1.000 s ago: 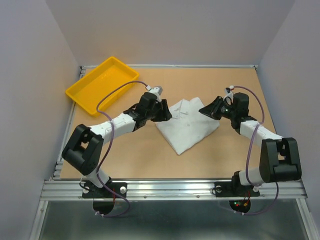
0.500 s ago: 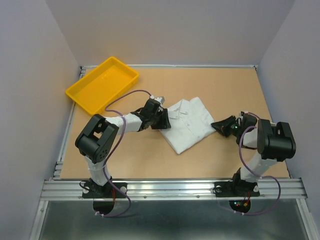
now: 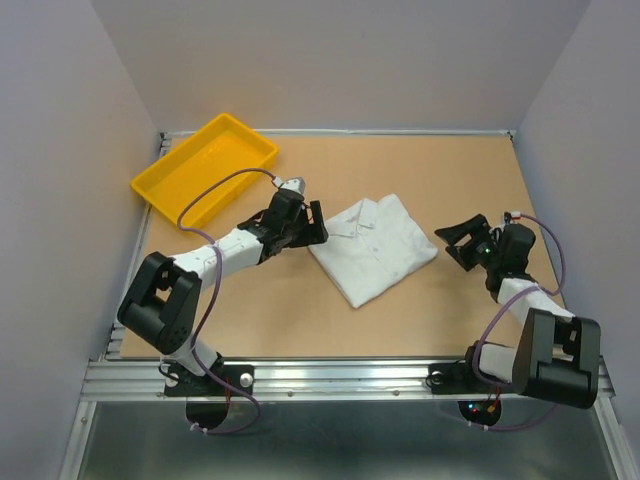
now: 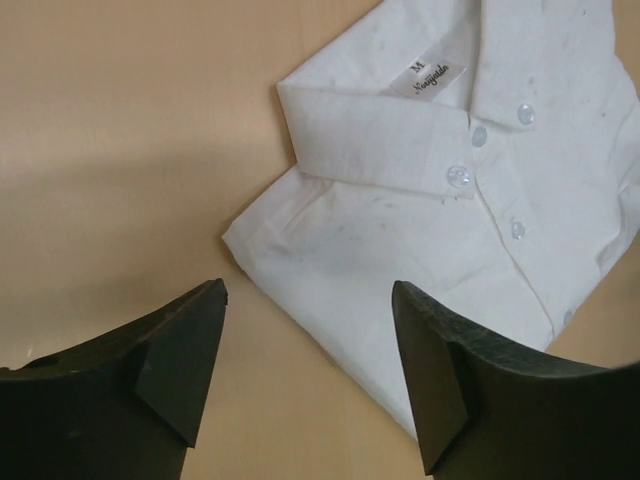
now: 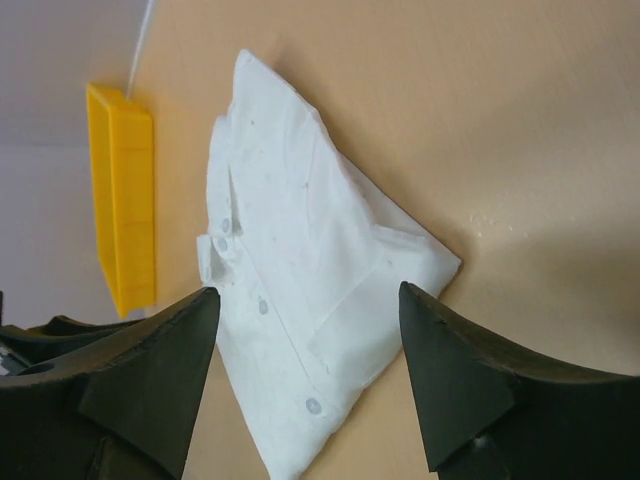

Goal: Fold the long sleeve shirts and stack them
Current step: Neatly place the folded shirt to the corner

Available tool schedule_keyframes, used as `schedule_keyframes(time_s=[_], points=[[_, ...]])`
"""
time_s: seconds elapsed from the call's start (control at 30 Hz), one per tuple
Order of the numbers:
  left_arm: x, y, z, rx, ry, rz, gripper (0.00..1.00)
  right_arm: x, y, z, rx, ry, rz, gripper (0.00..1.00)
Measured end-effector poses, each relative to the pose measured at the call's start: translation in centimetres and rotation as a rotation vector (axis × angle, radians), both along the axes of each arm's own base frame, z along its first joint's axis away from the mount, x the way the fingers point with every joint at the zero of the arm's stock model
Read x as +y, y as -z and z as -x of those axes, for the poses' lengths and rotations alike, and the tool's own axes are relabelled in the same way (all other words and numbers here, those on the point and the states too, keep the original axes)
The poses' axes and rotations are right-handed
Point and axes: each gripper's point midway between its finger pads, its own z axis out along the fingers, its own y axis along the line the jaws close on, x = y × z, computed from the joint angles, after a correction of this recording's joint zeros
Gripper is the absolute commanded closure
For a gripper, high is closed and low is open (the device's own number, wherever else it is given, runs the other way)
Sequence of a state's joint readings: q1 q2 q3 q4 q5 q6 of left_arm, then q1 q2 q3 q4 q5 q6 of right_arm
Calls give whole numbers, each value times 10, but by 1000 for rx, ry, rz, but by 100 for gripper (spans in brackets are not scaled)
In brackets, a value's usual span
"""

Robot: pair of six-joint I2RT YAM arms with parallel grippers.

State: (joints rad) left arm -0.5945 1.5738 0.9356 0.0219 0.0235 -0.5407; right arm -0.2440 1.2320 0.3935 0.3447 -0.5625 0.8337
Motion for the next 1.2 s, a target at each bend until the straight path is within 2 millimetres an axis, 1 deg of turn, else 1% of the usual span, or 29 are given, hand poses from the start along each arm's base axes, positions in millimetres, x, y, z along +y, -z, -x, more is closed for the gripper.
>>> schedule_keyframes(time_s=[0.07,0.1,0.17,0.23,0.27,0.33,0.37,0.43,0.47,0.5,0.57,0.63,0.7,0.77,0.83,0.87,0.93,0.97,1.0,1.07,1.1,1.17,1.2], points=[[3,-8,-1,-12,-27,11,12,0,-1,6,15,-5,17,21],[4,-10,-1,-12,-40,11,16,3,1,12,41,-14,22,21],[6,-6,1,4,-56,14,18,7,7,21,82,-26,30,20],[8,5,5,39,-64,-1,22,17,14,33,135,-55,38,20],[8,14,7,66,-67,-10,26,24,17,39,156,-75,43,20],[8,32,11,114,-65,-27,33,36,20,48,186,-111,50,20],[7,40,13,137,-61,-32,39,42,21,52,194,-130,57,20],[7,54,16,176,-61,-41,42,54,22,58,205,-161,68,19],[5,54,16,178,-58,-35,44,57,22,60,208,-167,70,19],[3,54,15,178,-58,-25,50,64,22,64,212,-187,71,19],[0,55,14,180,-51,-17,51,73,22,68,220,-207,72,19],[-6,56,9,178,-44,-3,56,78,22,70,225,-211,69,19],[-11,56,3,175,-36,4,56,78,22,70,232,-201,66,20],[-19,55,-6,165,-25,11,56,77,23,70,238,-191,70,20],[-29,54,-22,142,-9,12,56,73,26,69,244,-171,86,20],[-31,54,-27,133,-7,13,55,70,28,68,249,-155,97,20],[-35,53,-46,107,-2,10,52,64,34,66,267,-123,121,20],[-36,52,-51,99,2,13,49,60,38,65,283,-106,137,20],[-34,51,-59,91,-3,13,41,57,43,65,307,-92,152,20],[-24,49,-70,78,-16,7,34,49,51,63,348,-69,183,19],[-16,48,-75,73,-26,3,27,44,52,61,363,-61,205,19],[-5,45,-80,66,-41,-8,22,34,48,51,364,-53,251,19],[2,41,-83,59,-51,-13,19,29,43,42,355,-48,278,20]])
